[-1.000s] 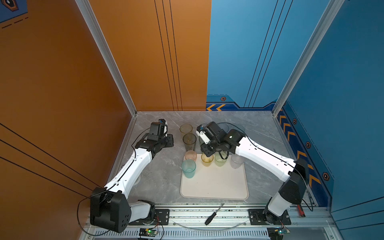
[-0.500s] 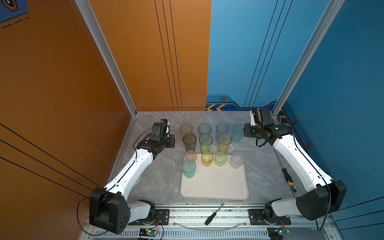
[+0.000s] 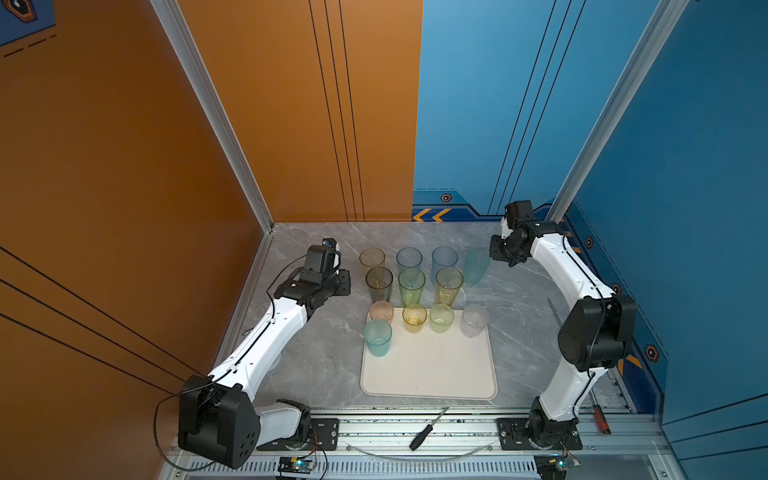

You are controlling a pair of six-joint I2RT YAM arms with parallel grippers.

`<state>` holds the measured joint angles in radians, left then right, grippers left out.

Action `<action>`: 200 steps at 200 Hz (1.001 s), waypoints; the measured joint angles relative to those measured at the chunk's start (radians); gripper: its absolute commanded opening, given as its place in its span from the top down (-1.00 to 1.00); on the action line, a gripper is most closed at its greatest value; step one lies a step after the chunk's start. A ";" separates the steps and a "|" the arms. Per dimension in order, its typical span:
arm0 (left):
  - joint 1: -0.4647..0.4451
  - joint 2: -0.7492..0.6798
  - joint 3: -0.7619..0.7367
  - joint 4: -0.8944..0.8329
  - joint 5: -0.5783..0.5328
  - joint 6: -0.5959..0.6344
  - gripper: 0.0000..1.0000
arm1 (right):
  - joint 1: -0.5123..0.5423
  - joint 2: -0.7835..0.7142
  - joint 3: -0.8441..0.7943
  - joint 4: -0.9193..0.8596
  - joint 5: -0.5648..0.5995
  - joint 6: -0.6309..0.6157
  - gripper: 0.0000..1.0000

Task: Place the glasses into the tray
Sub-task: 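Open right gripper and draw right arm back toward the other teal cup, then grasp the second teal frosted cup with right gripper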

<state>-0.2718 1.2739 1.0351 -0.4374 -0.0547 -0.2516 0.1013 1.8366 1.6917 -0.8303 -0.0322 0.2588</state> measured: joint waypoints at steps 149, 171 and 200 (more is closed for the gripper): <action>0.001 0.000 0.000 0.000 -0.006 0.000 0.43 | -0.003 0.178 0.124 -0.049 -0.002 -0.018 0.57; 0.002 0.000 0.000 0.000 -0.006 0.000 0.43 | -0.003 0.194 0.140 -0.051 -0.002 -0.019 0.60; 0.003 0.000 0.000 0.000 -0.006 0.001 0.43 | -0.003 0.218 0.151 -0.053 -0.002 -0.023 0.61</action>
<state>-0.2691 1.2739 1.0355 -0.4377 -0.0605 -0.2508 0.0986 2.0544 1.8431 -0.8833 -0.0345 0.2356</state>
